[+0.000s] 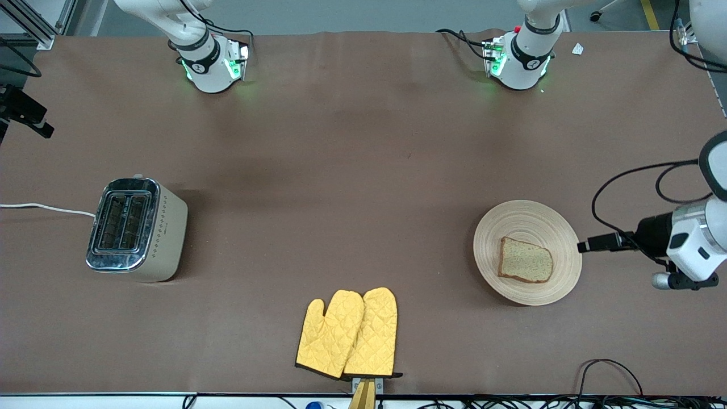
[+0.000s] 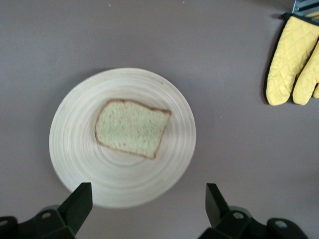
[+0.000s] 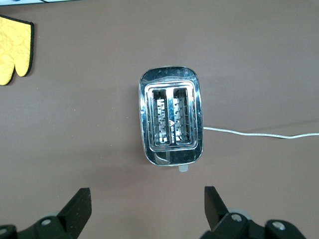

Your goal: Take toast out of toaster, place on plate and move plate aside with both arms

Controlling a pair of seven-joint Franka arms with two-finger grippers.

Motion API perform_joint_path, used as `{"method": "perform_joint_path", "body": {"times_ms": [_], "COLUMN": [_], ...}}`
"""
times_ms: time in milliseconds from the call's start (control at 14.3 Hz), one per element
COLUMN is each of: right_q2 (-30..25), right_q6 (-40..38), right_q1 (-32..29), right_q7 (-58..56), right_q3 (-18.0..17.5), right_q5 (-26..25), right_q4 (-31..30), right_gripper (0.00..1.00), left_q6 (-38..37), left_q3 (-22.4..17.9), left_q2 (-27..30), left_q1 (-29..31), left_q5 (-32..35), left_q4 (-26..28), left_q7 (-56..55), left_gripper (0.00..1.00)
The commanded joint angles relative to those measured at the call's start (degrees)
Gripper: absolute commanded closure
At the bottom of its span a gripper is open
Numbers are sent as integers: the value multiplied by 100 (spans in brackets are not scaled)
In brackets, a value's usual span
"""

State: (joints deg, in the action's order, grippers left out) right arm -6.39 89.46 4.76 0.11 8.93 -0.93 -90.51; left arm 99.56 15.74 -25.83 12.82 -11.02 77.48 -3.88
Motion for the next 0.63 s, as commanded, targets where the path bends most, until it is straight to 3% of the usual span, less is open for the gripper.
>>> {"method": "perform_joint_path", "body": {"times_ms": [0,280,559], "right_q2": [41,41,33], "right_q6": [-69,-69,-69], "right_q1": [-54,-54,-63], "right_q7": [-63,-72,-72], "right_q3": [-23,-23,-23], "right_q5": [5,5,5], "right_q4": [95,87,87], "right_gripper": [0,0,0], "left_q6": [-436,-815,-824], "left_q3": [-44,-18,-501], "left_q2": [665,1324,2063], "left_q1": [-524,-921,-1439], "left_q5": [686,1111,1462], "left_q4": [136,145,618], "left_q7": [-770,-913,-825], "left_gripper": [0,0,0]}}
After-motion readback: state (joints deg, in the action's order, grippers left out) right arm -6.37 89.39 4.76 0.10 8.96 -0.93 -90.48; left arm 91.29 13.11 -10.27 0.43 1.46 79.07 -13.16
